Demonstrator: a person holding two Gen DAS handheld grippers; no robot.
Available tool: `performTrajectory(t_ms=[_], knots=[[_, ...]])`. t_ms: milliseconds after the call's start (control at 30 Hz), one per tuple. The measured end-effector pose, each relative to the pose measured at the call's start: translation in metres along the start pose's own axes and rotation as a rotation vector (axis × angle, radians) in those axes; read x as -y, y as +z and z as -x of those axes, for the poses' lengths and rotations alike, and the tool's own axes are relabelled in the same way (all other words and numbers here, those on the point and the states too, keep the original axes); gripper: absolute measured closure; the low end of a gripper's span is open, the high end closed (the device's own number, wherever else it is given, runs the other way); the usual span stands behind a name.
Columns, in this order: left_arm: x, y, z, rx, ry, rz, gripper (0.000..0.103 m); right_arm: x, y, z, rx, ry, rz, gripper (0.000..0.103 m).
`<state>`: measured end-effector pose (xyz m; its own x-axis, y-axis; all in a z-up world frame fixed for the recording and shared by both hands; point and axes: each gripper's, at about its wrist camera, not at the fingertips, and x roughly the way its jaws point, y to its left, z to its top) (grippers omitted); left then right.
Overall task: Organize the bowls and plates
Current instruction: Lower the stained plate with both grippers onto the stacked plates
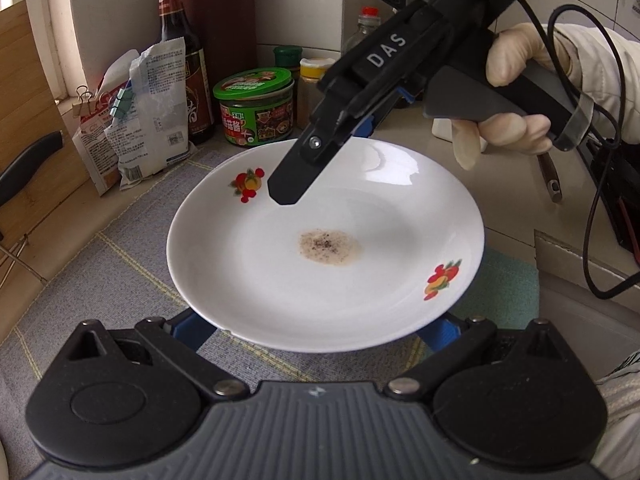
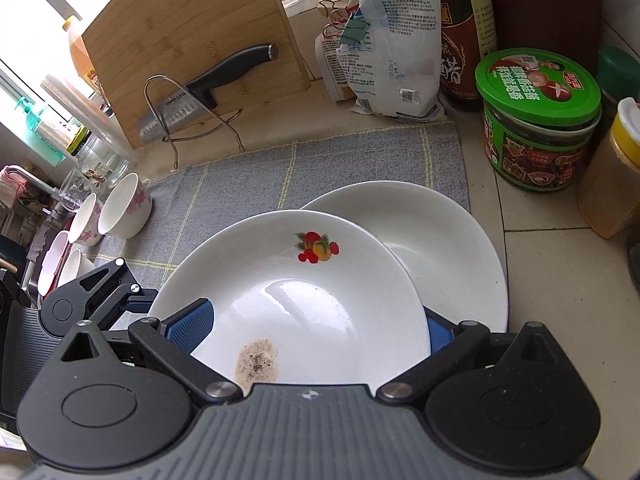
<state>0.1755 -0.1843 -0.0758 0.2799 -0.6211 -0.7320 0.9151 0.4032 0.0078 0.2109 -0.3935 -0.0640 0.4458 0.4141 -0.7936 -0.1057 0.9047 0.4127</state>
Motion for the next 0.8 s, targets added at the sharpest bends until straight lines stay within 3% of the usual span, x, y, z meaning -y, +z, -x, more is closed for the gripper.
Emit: performTrajectory(t_ms=[800], knots=[[-0.005, 0.005, -0.013, -0.029, -0.018, -0.034, 0.001, 0.018, -0.006, -0.007, -0.006, -0.004, -0.046, 0.000]])
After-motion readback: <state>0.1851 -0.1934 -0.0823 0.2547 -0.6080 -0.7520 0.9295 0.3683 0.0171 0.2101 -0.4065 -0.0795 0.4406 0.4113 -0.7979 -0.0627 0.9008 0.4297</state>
